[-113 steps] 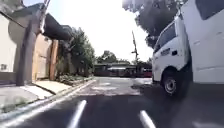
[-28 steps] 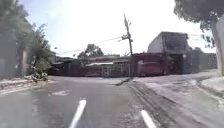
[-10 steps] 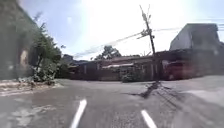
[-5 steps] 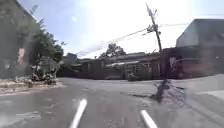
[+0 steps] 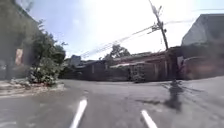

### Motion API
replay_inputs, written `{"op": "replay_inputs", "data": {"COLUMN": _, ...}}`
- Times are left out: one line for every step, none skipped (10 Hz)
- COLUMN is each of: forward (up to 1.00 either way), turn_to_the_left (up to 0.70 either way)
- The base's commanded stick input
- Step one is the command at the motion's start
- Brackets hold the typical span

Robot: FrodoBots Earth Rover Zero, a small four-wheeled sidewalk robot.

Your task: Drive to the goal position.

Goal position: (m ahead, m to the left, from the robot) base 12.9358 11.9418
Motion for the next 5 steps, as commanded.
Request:
{"op": "replay_inputs", "data": {"forward": 1.0, "turn_to_the_left": 0.0}}
{"op": "replay_inputs", "data": {"forward": 1.0, "turn_to_the_left": 0.0}}
{"op": "replay_inputs", "data": {"forward": 1.0, "turn_to_the_left": 0.0}}
{"op": "replay_inputs", "data": {"forward": 1.0, "turn_to_the_left": 0.0}}
{"op": "replay_inputs", "data": {"forward": 1.0, "turn_to_the_left": 0.0}}
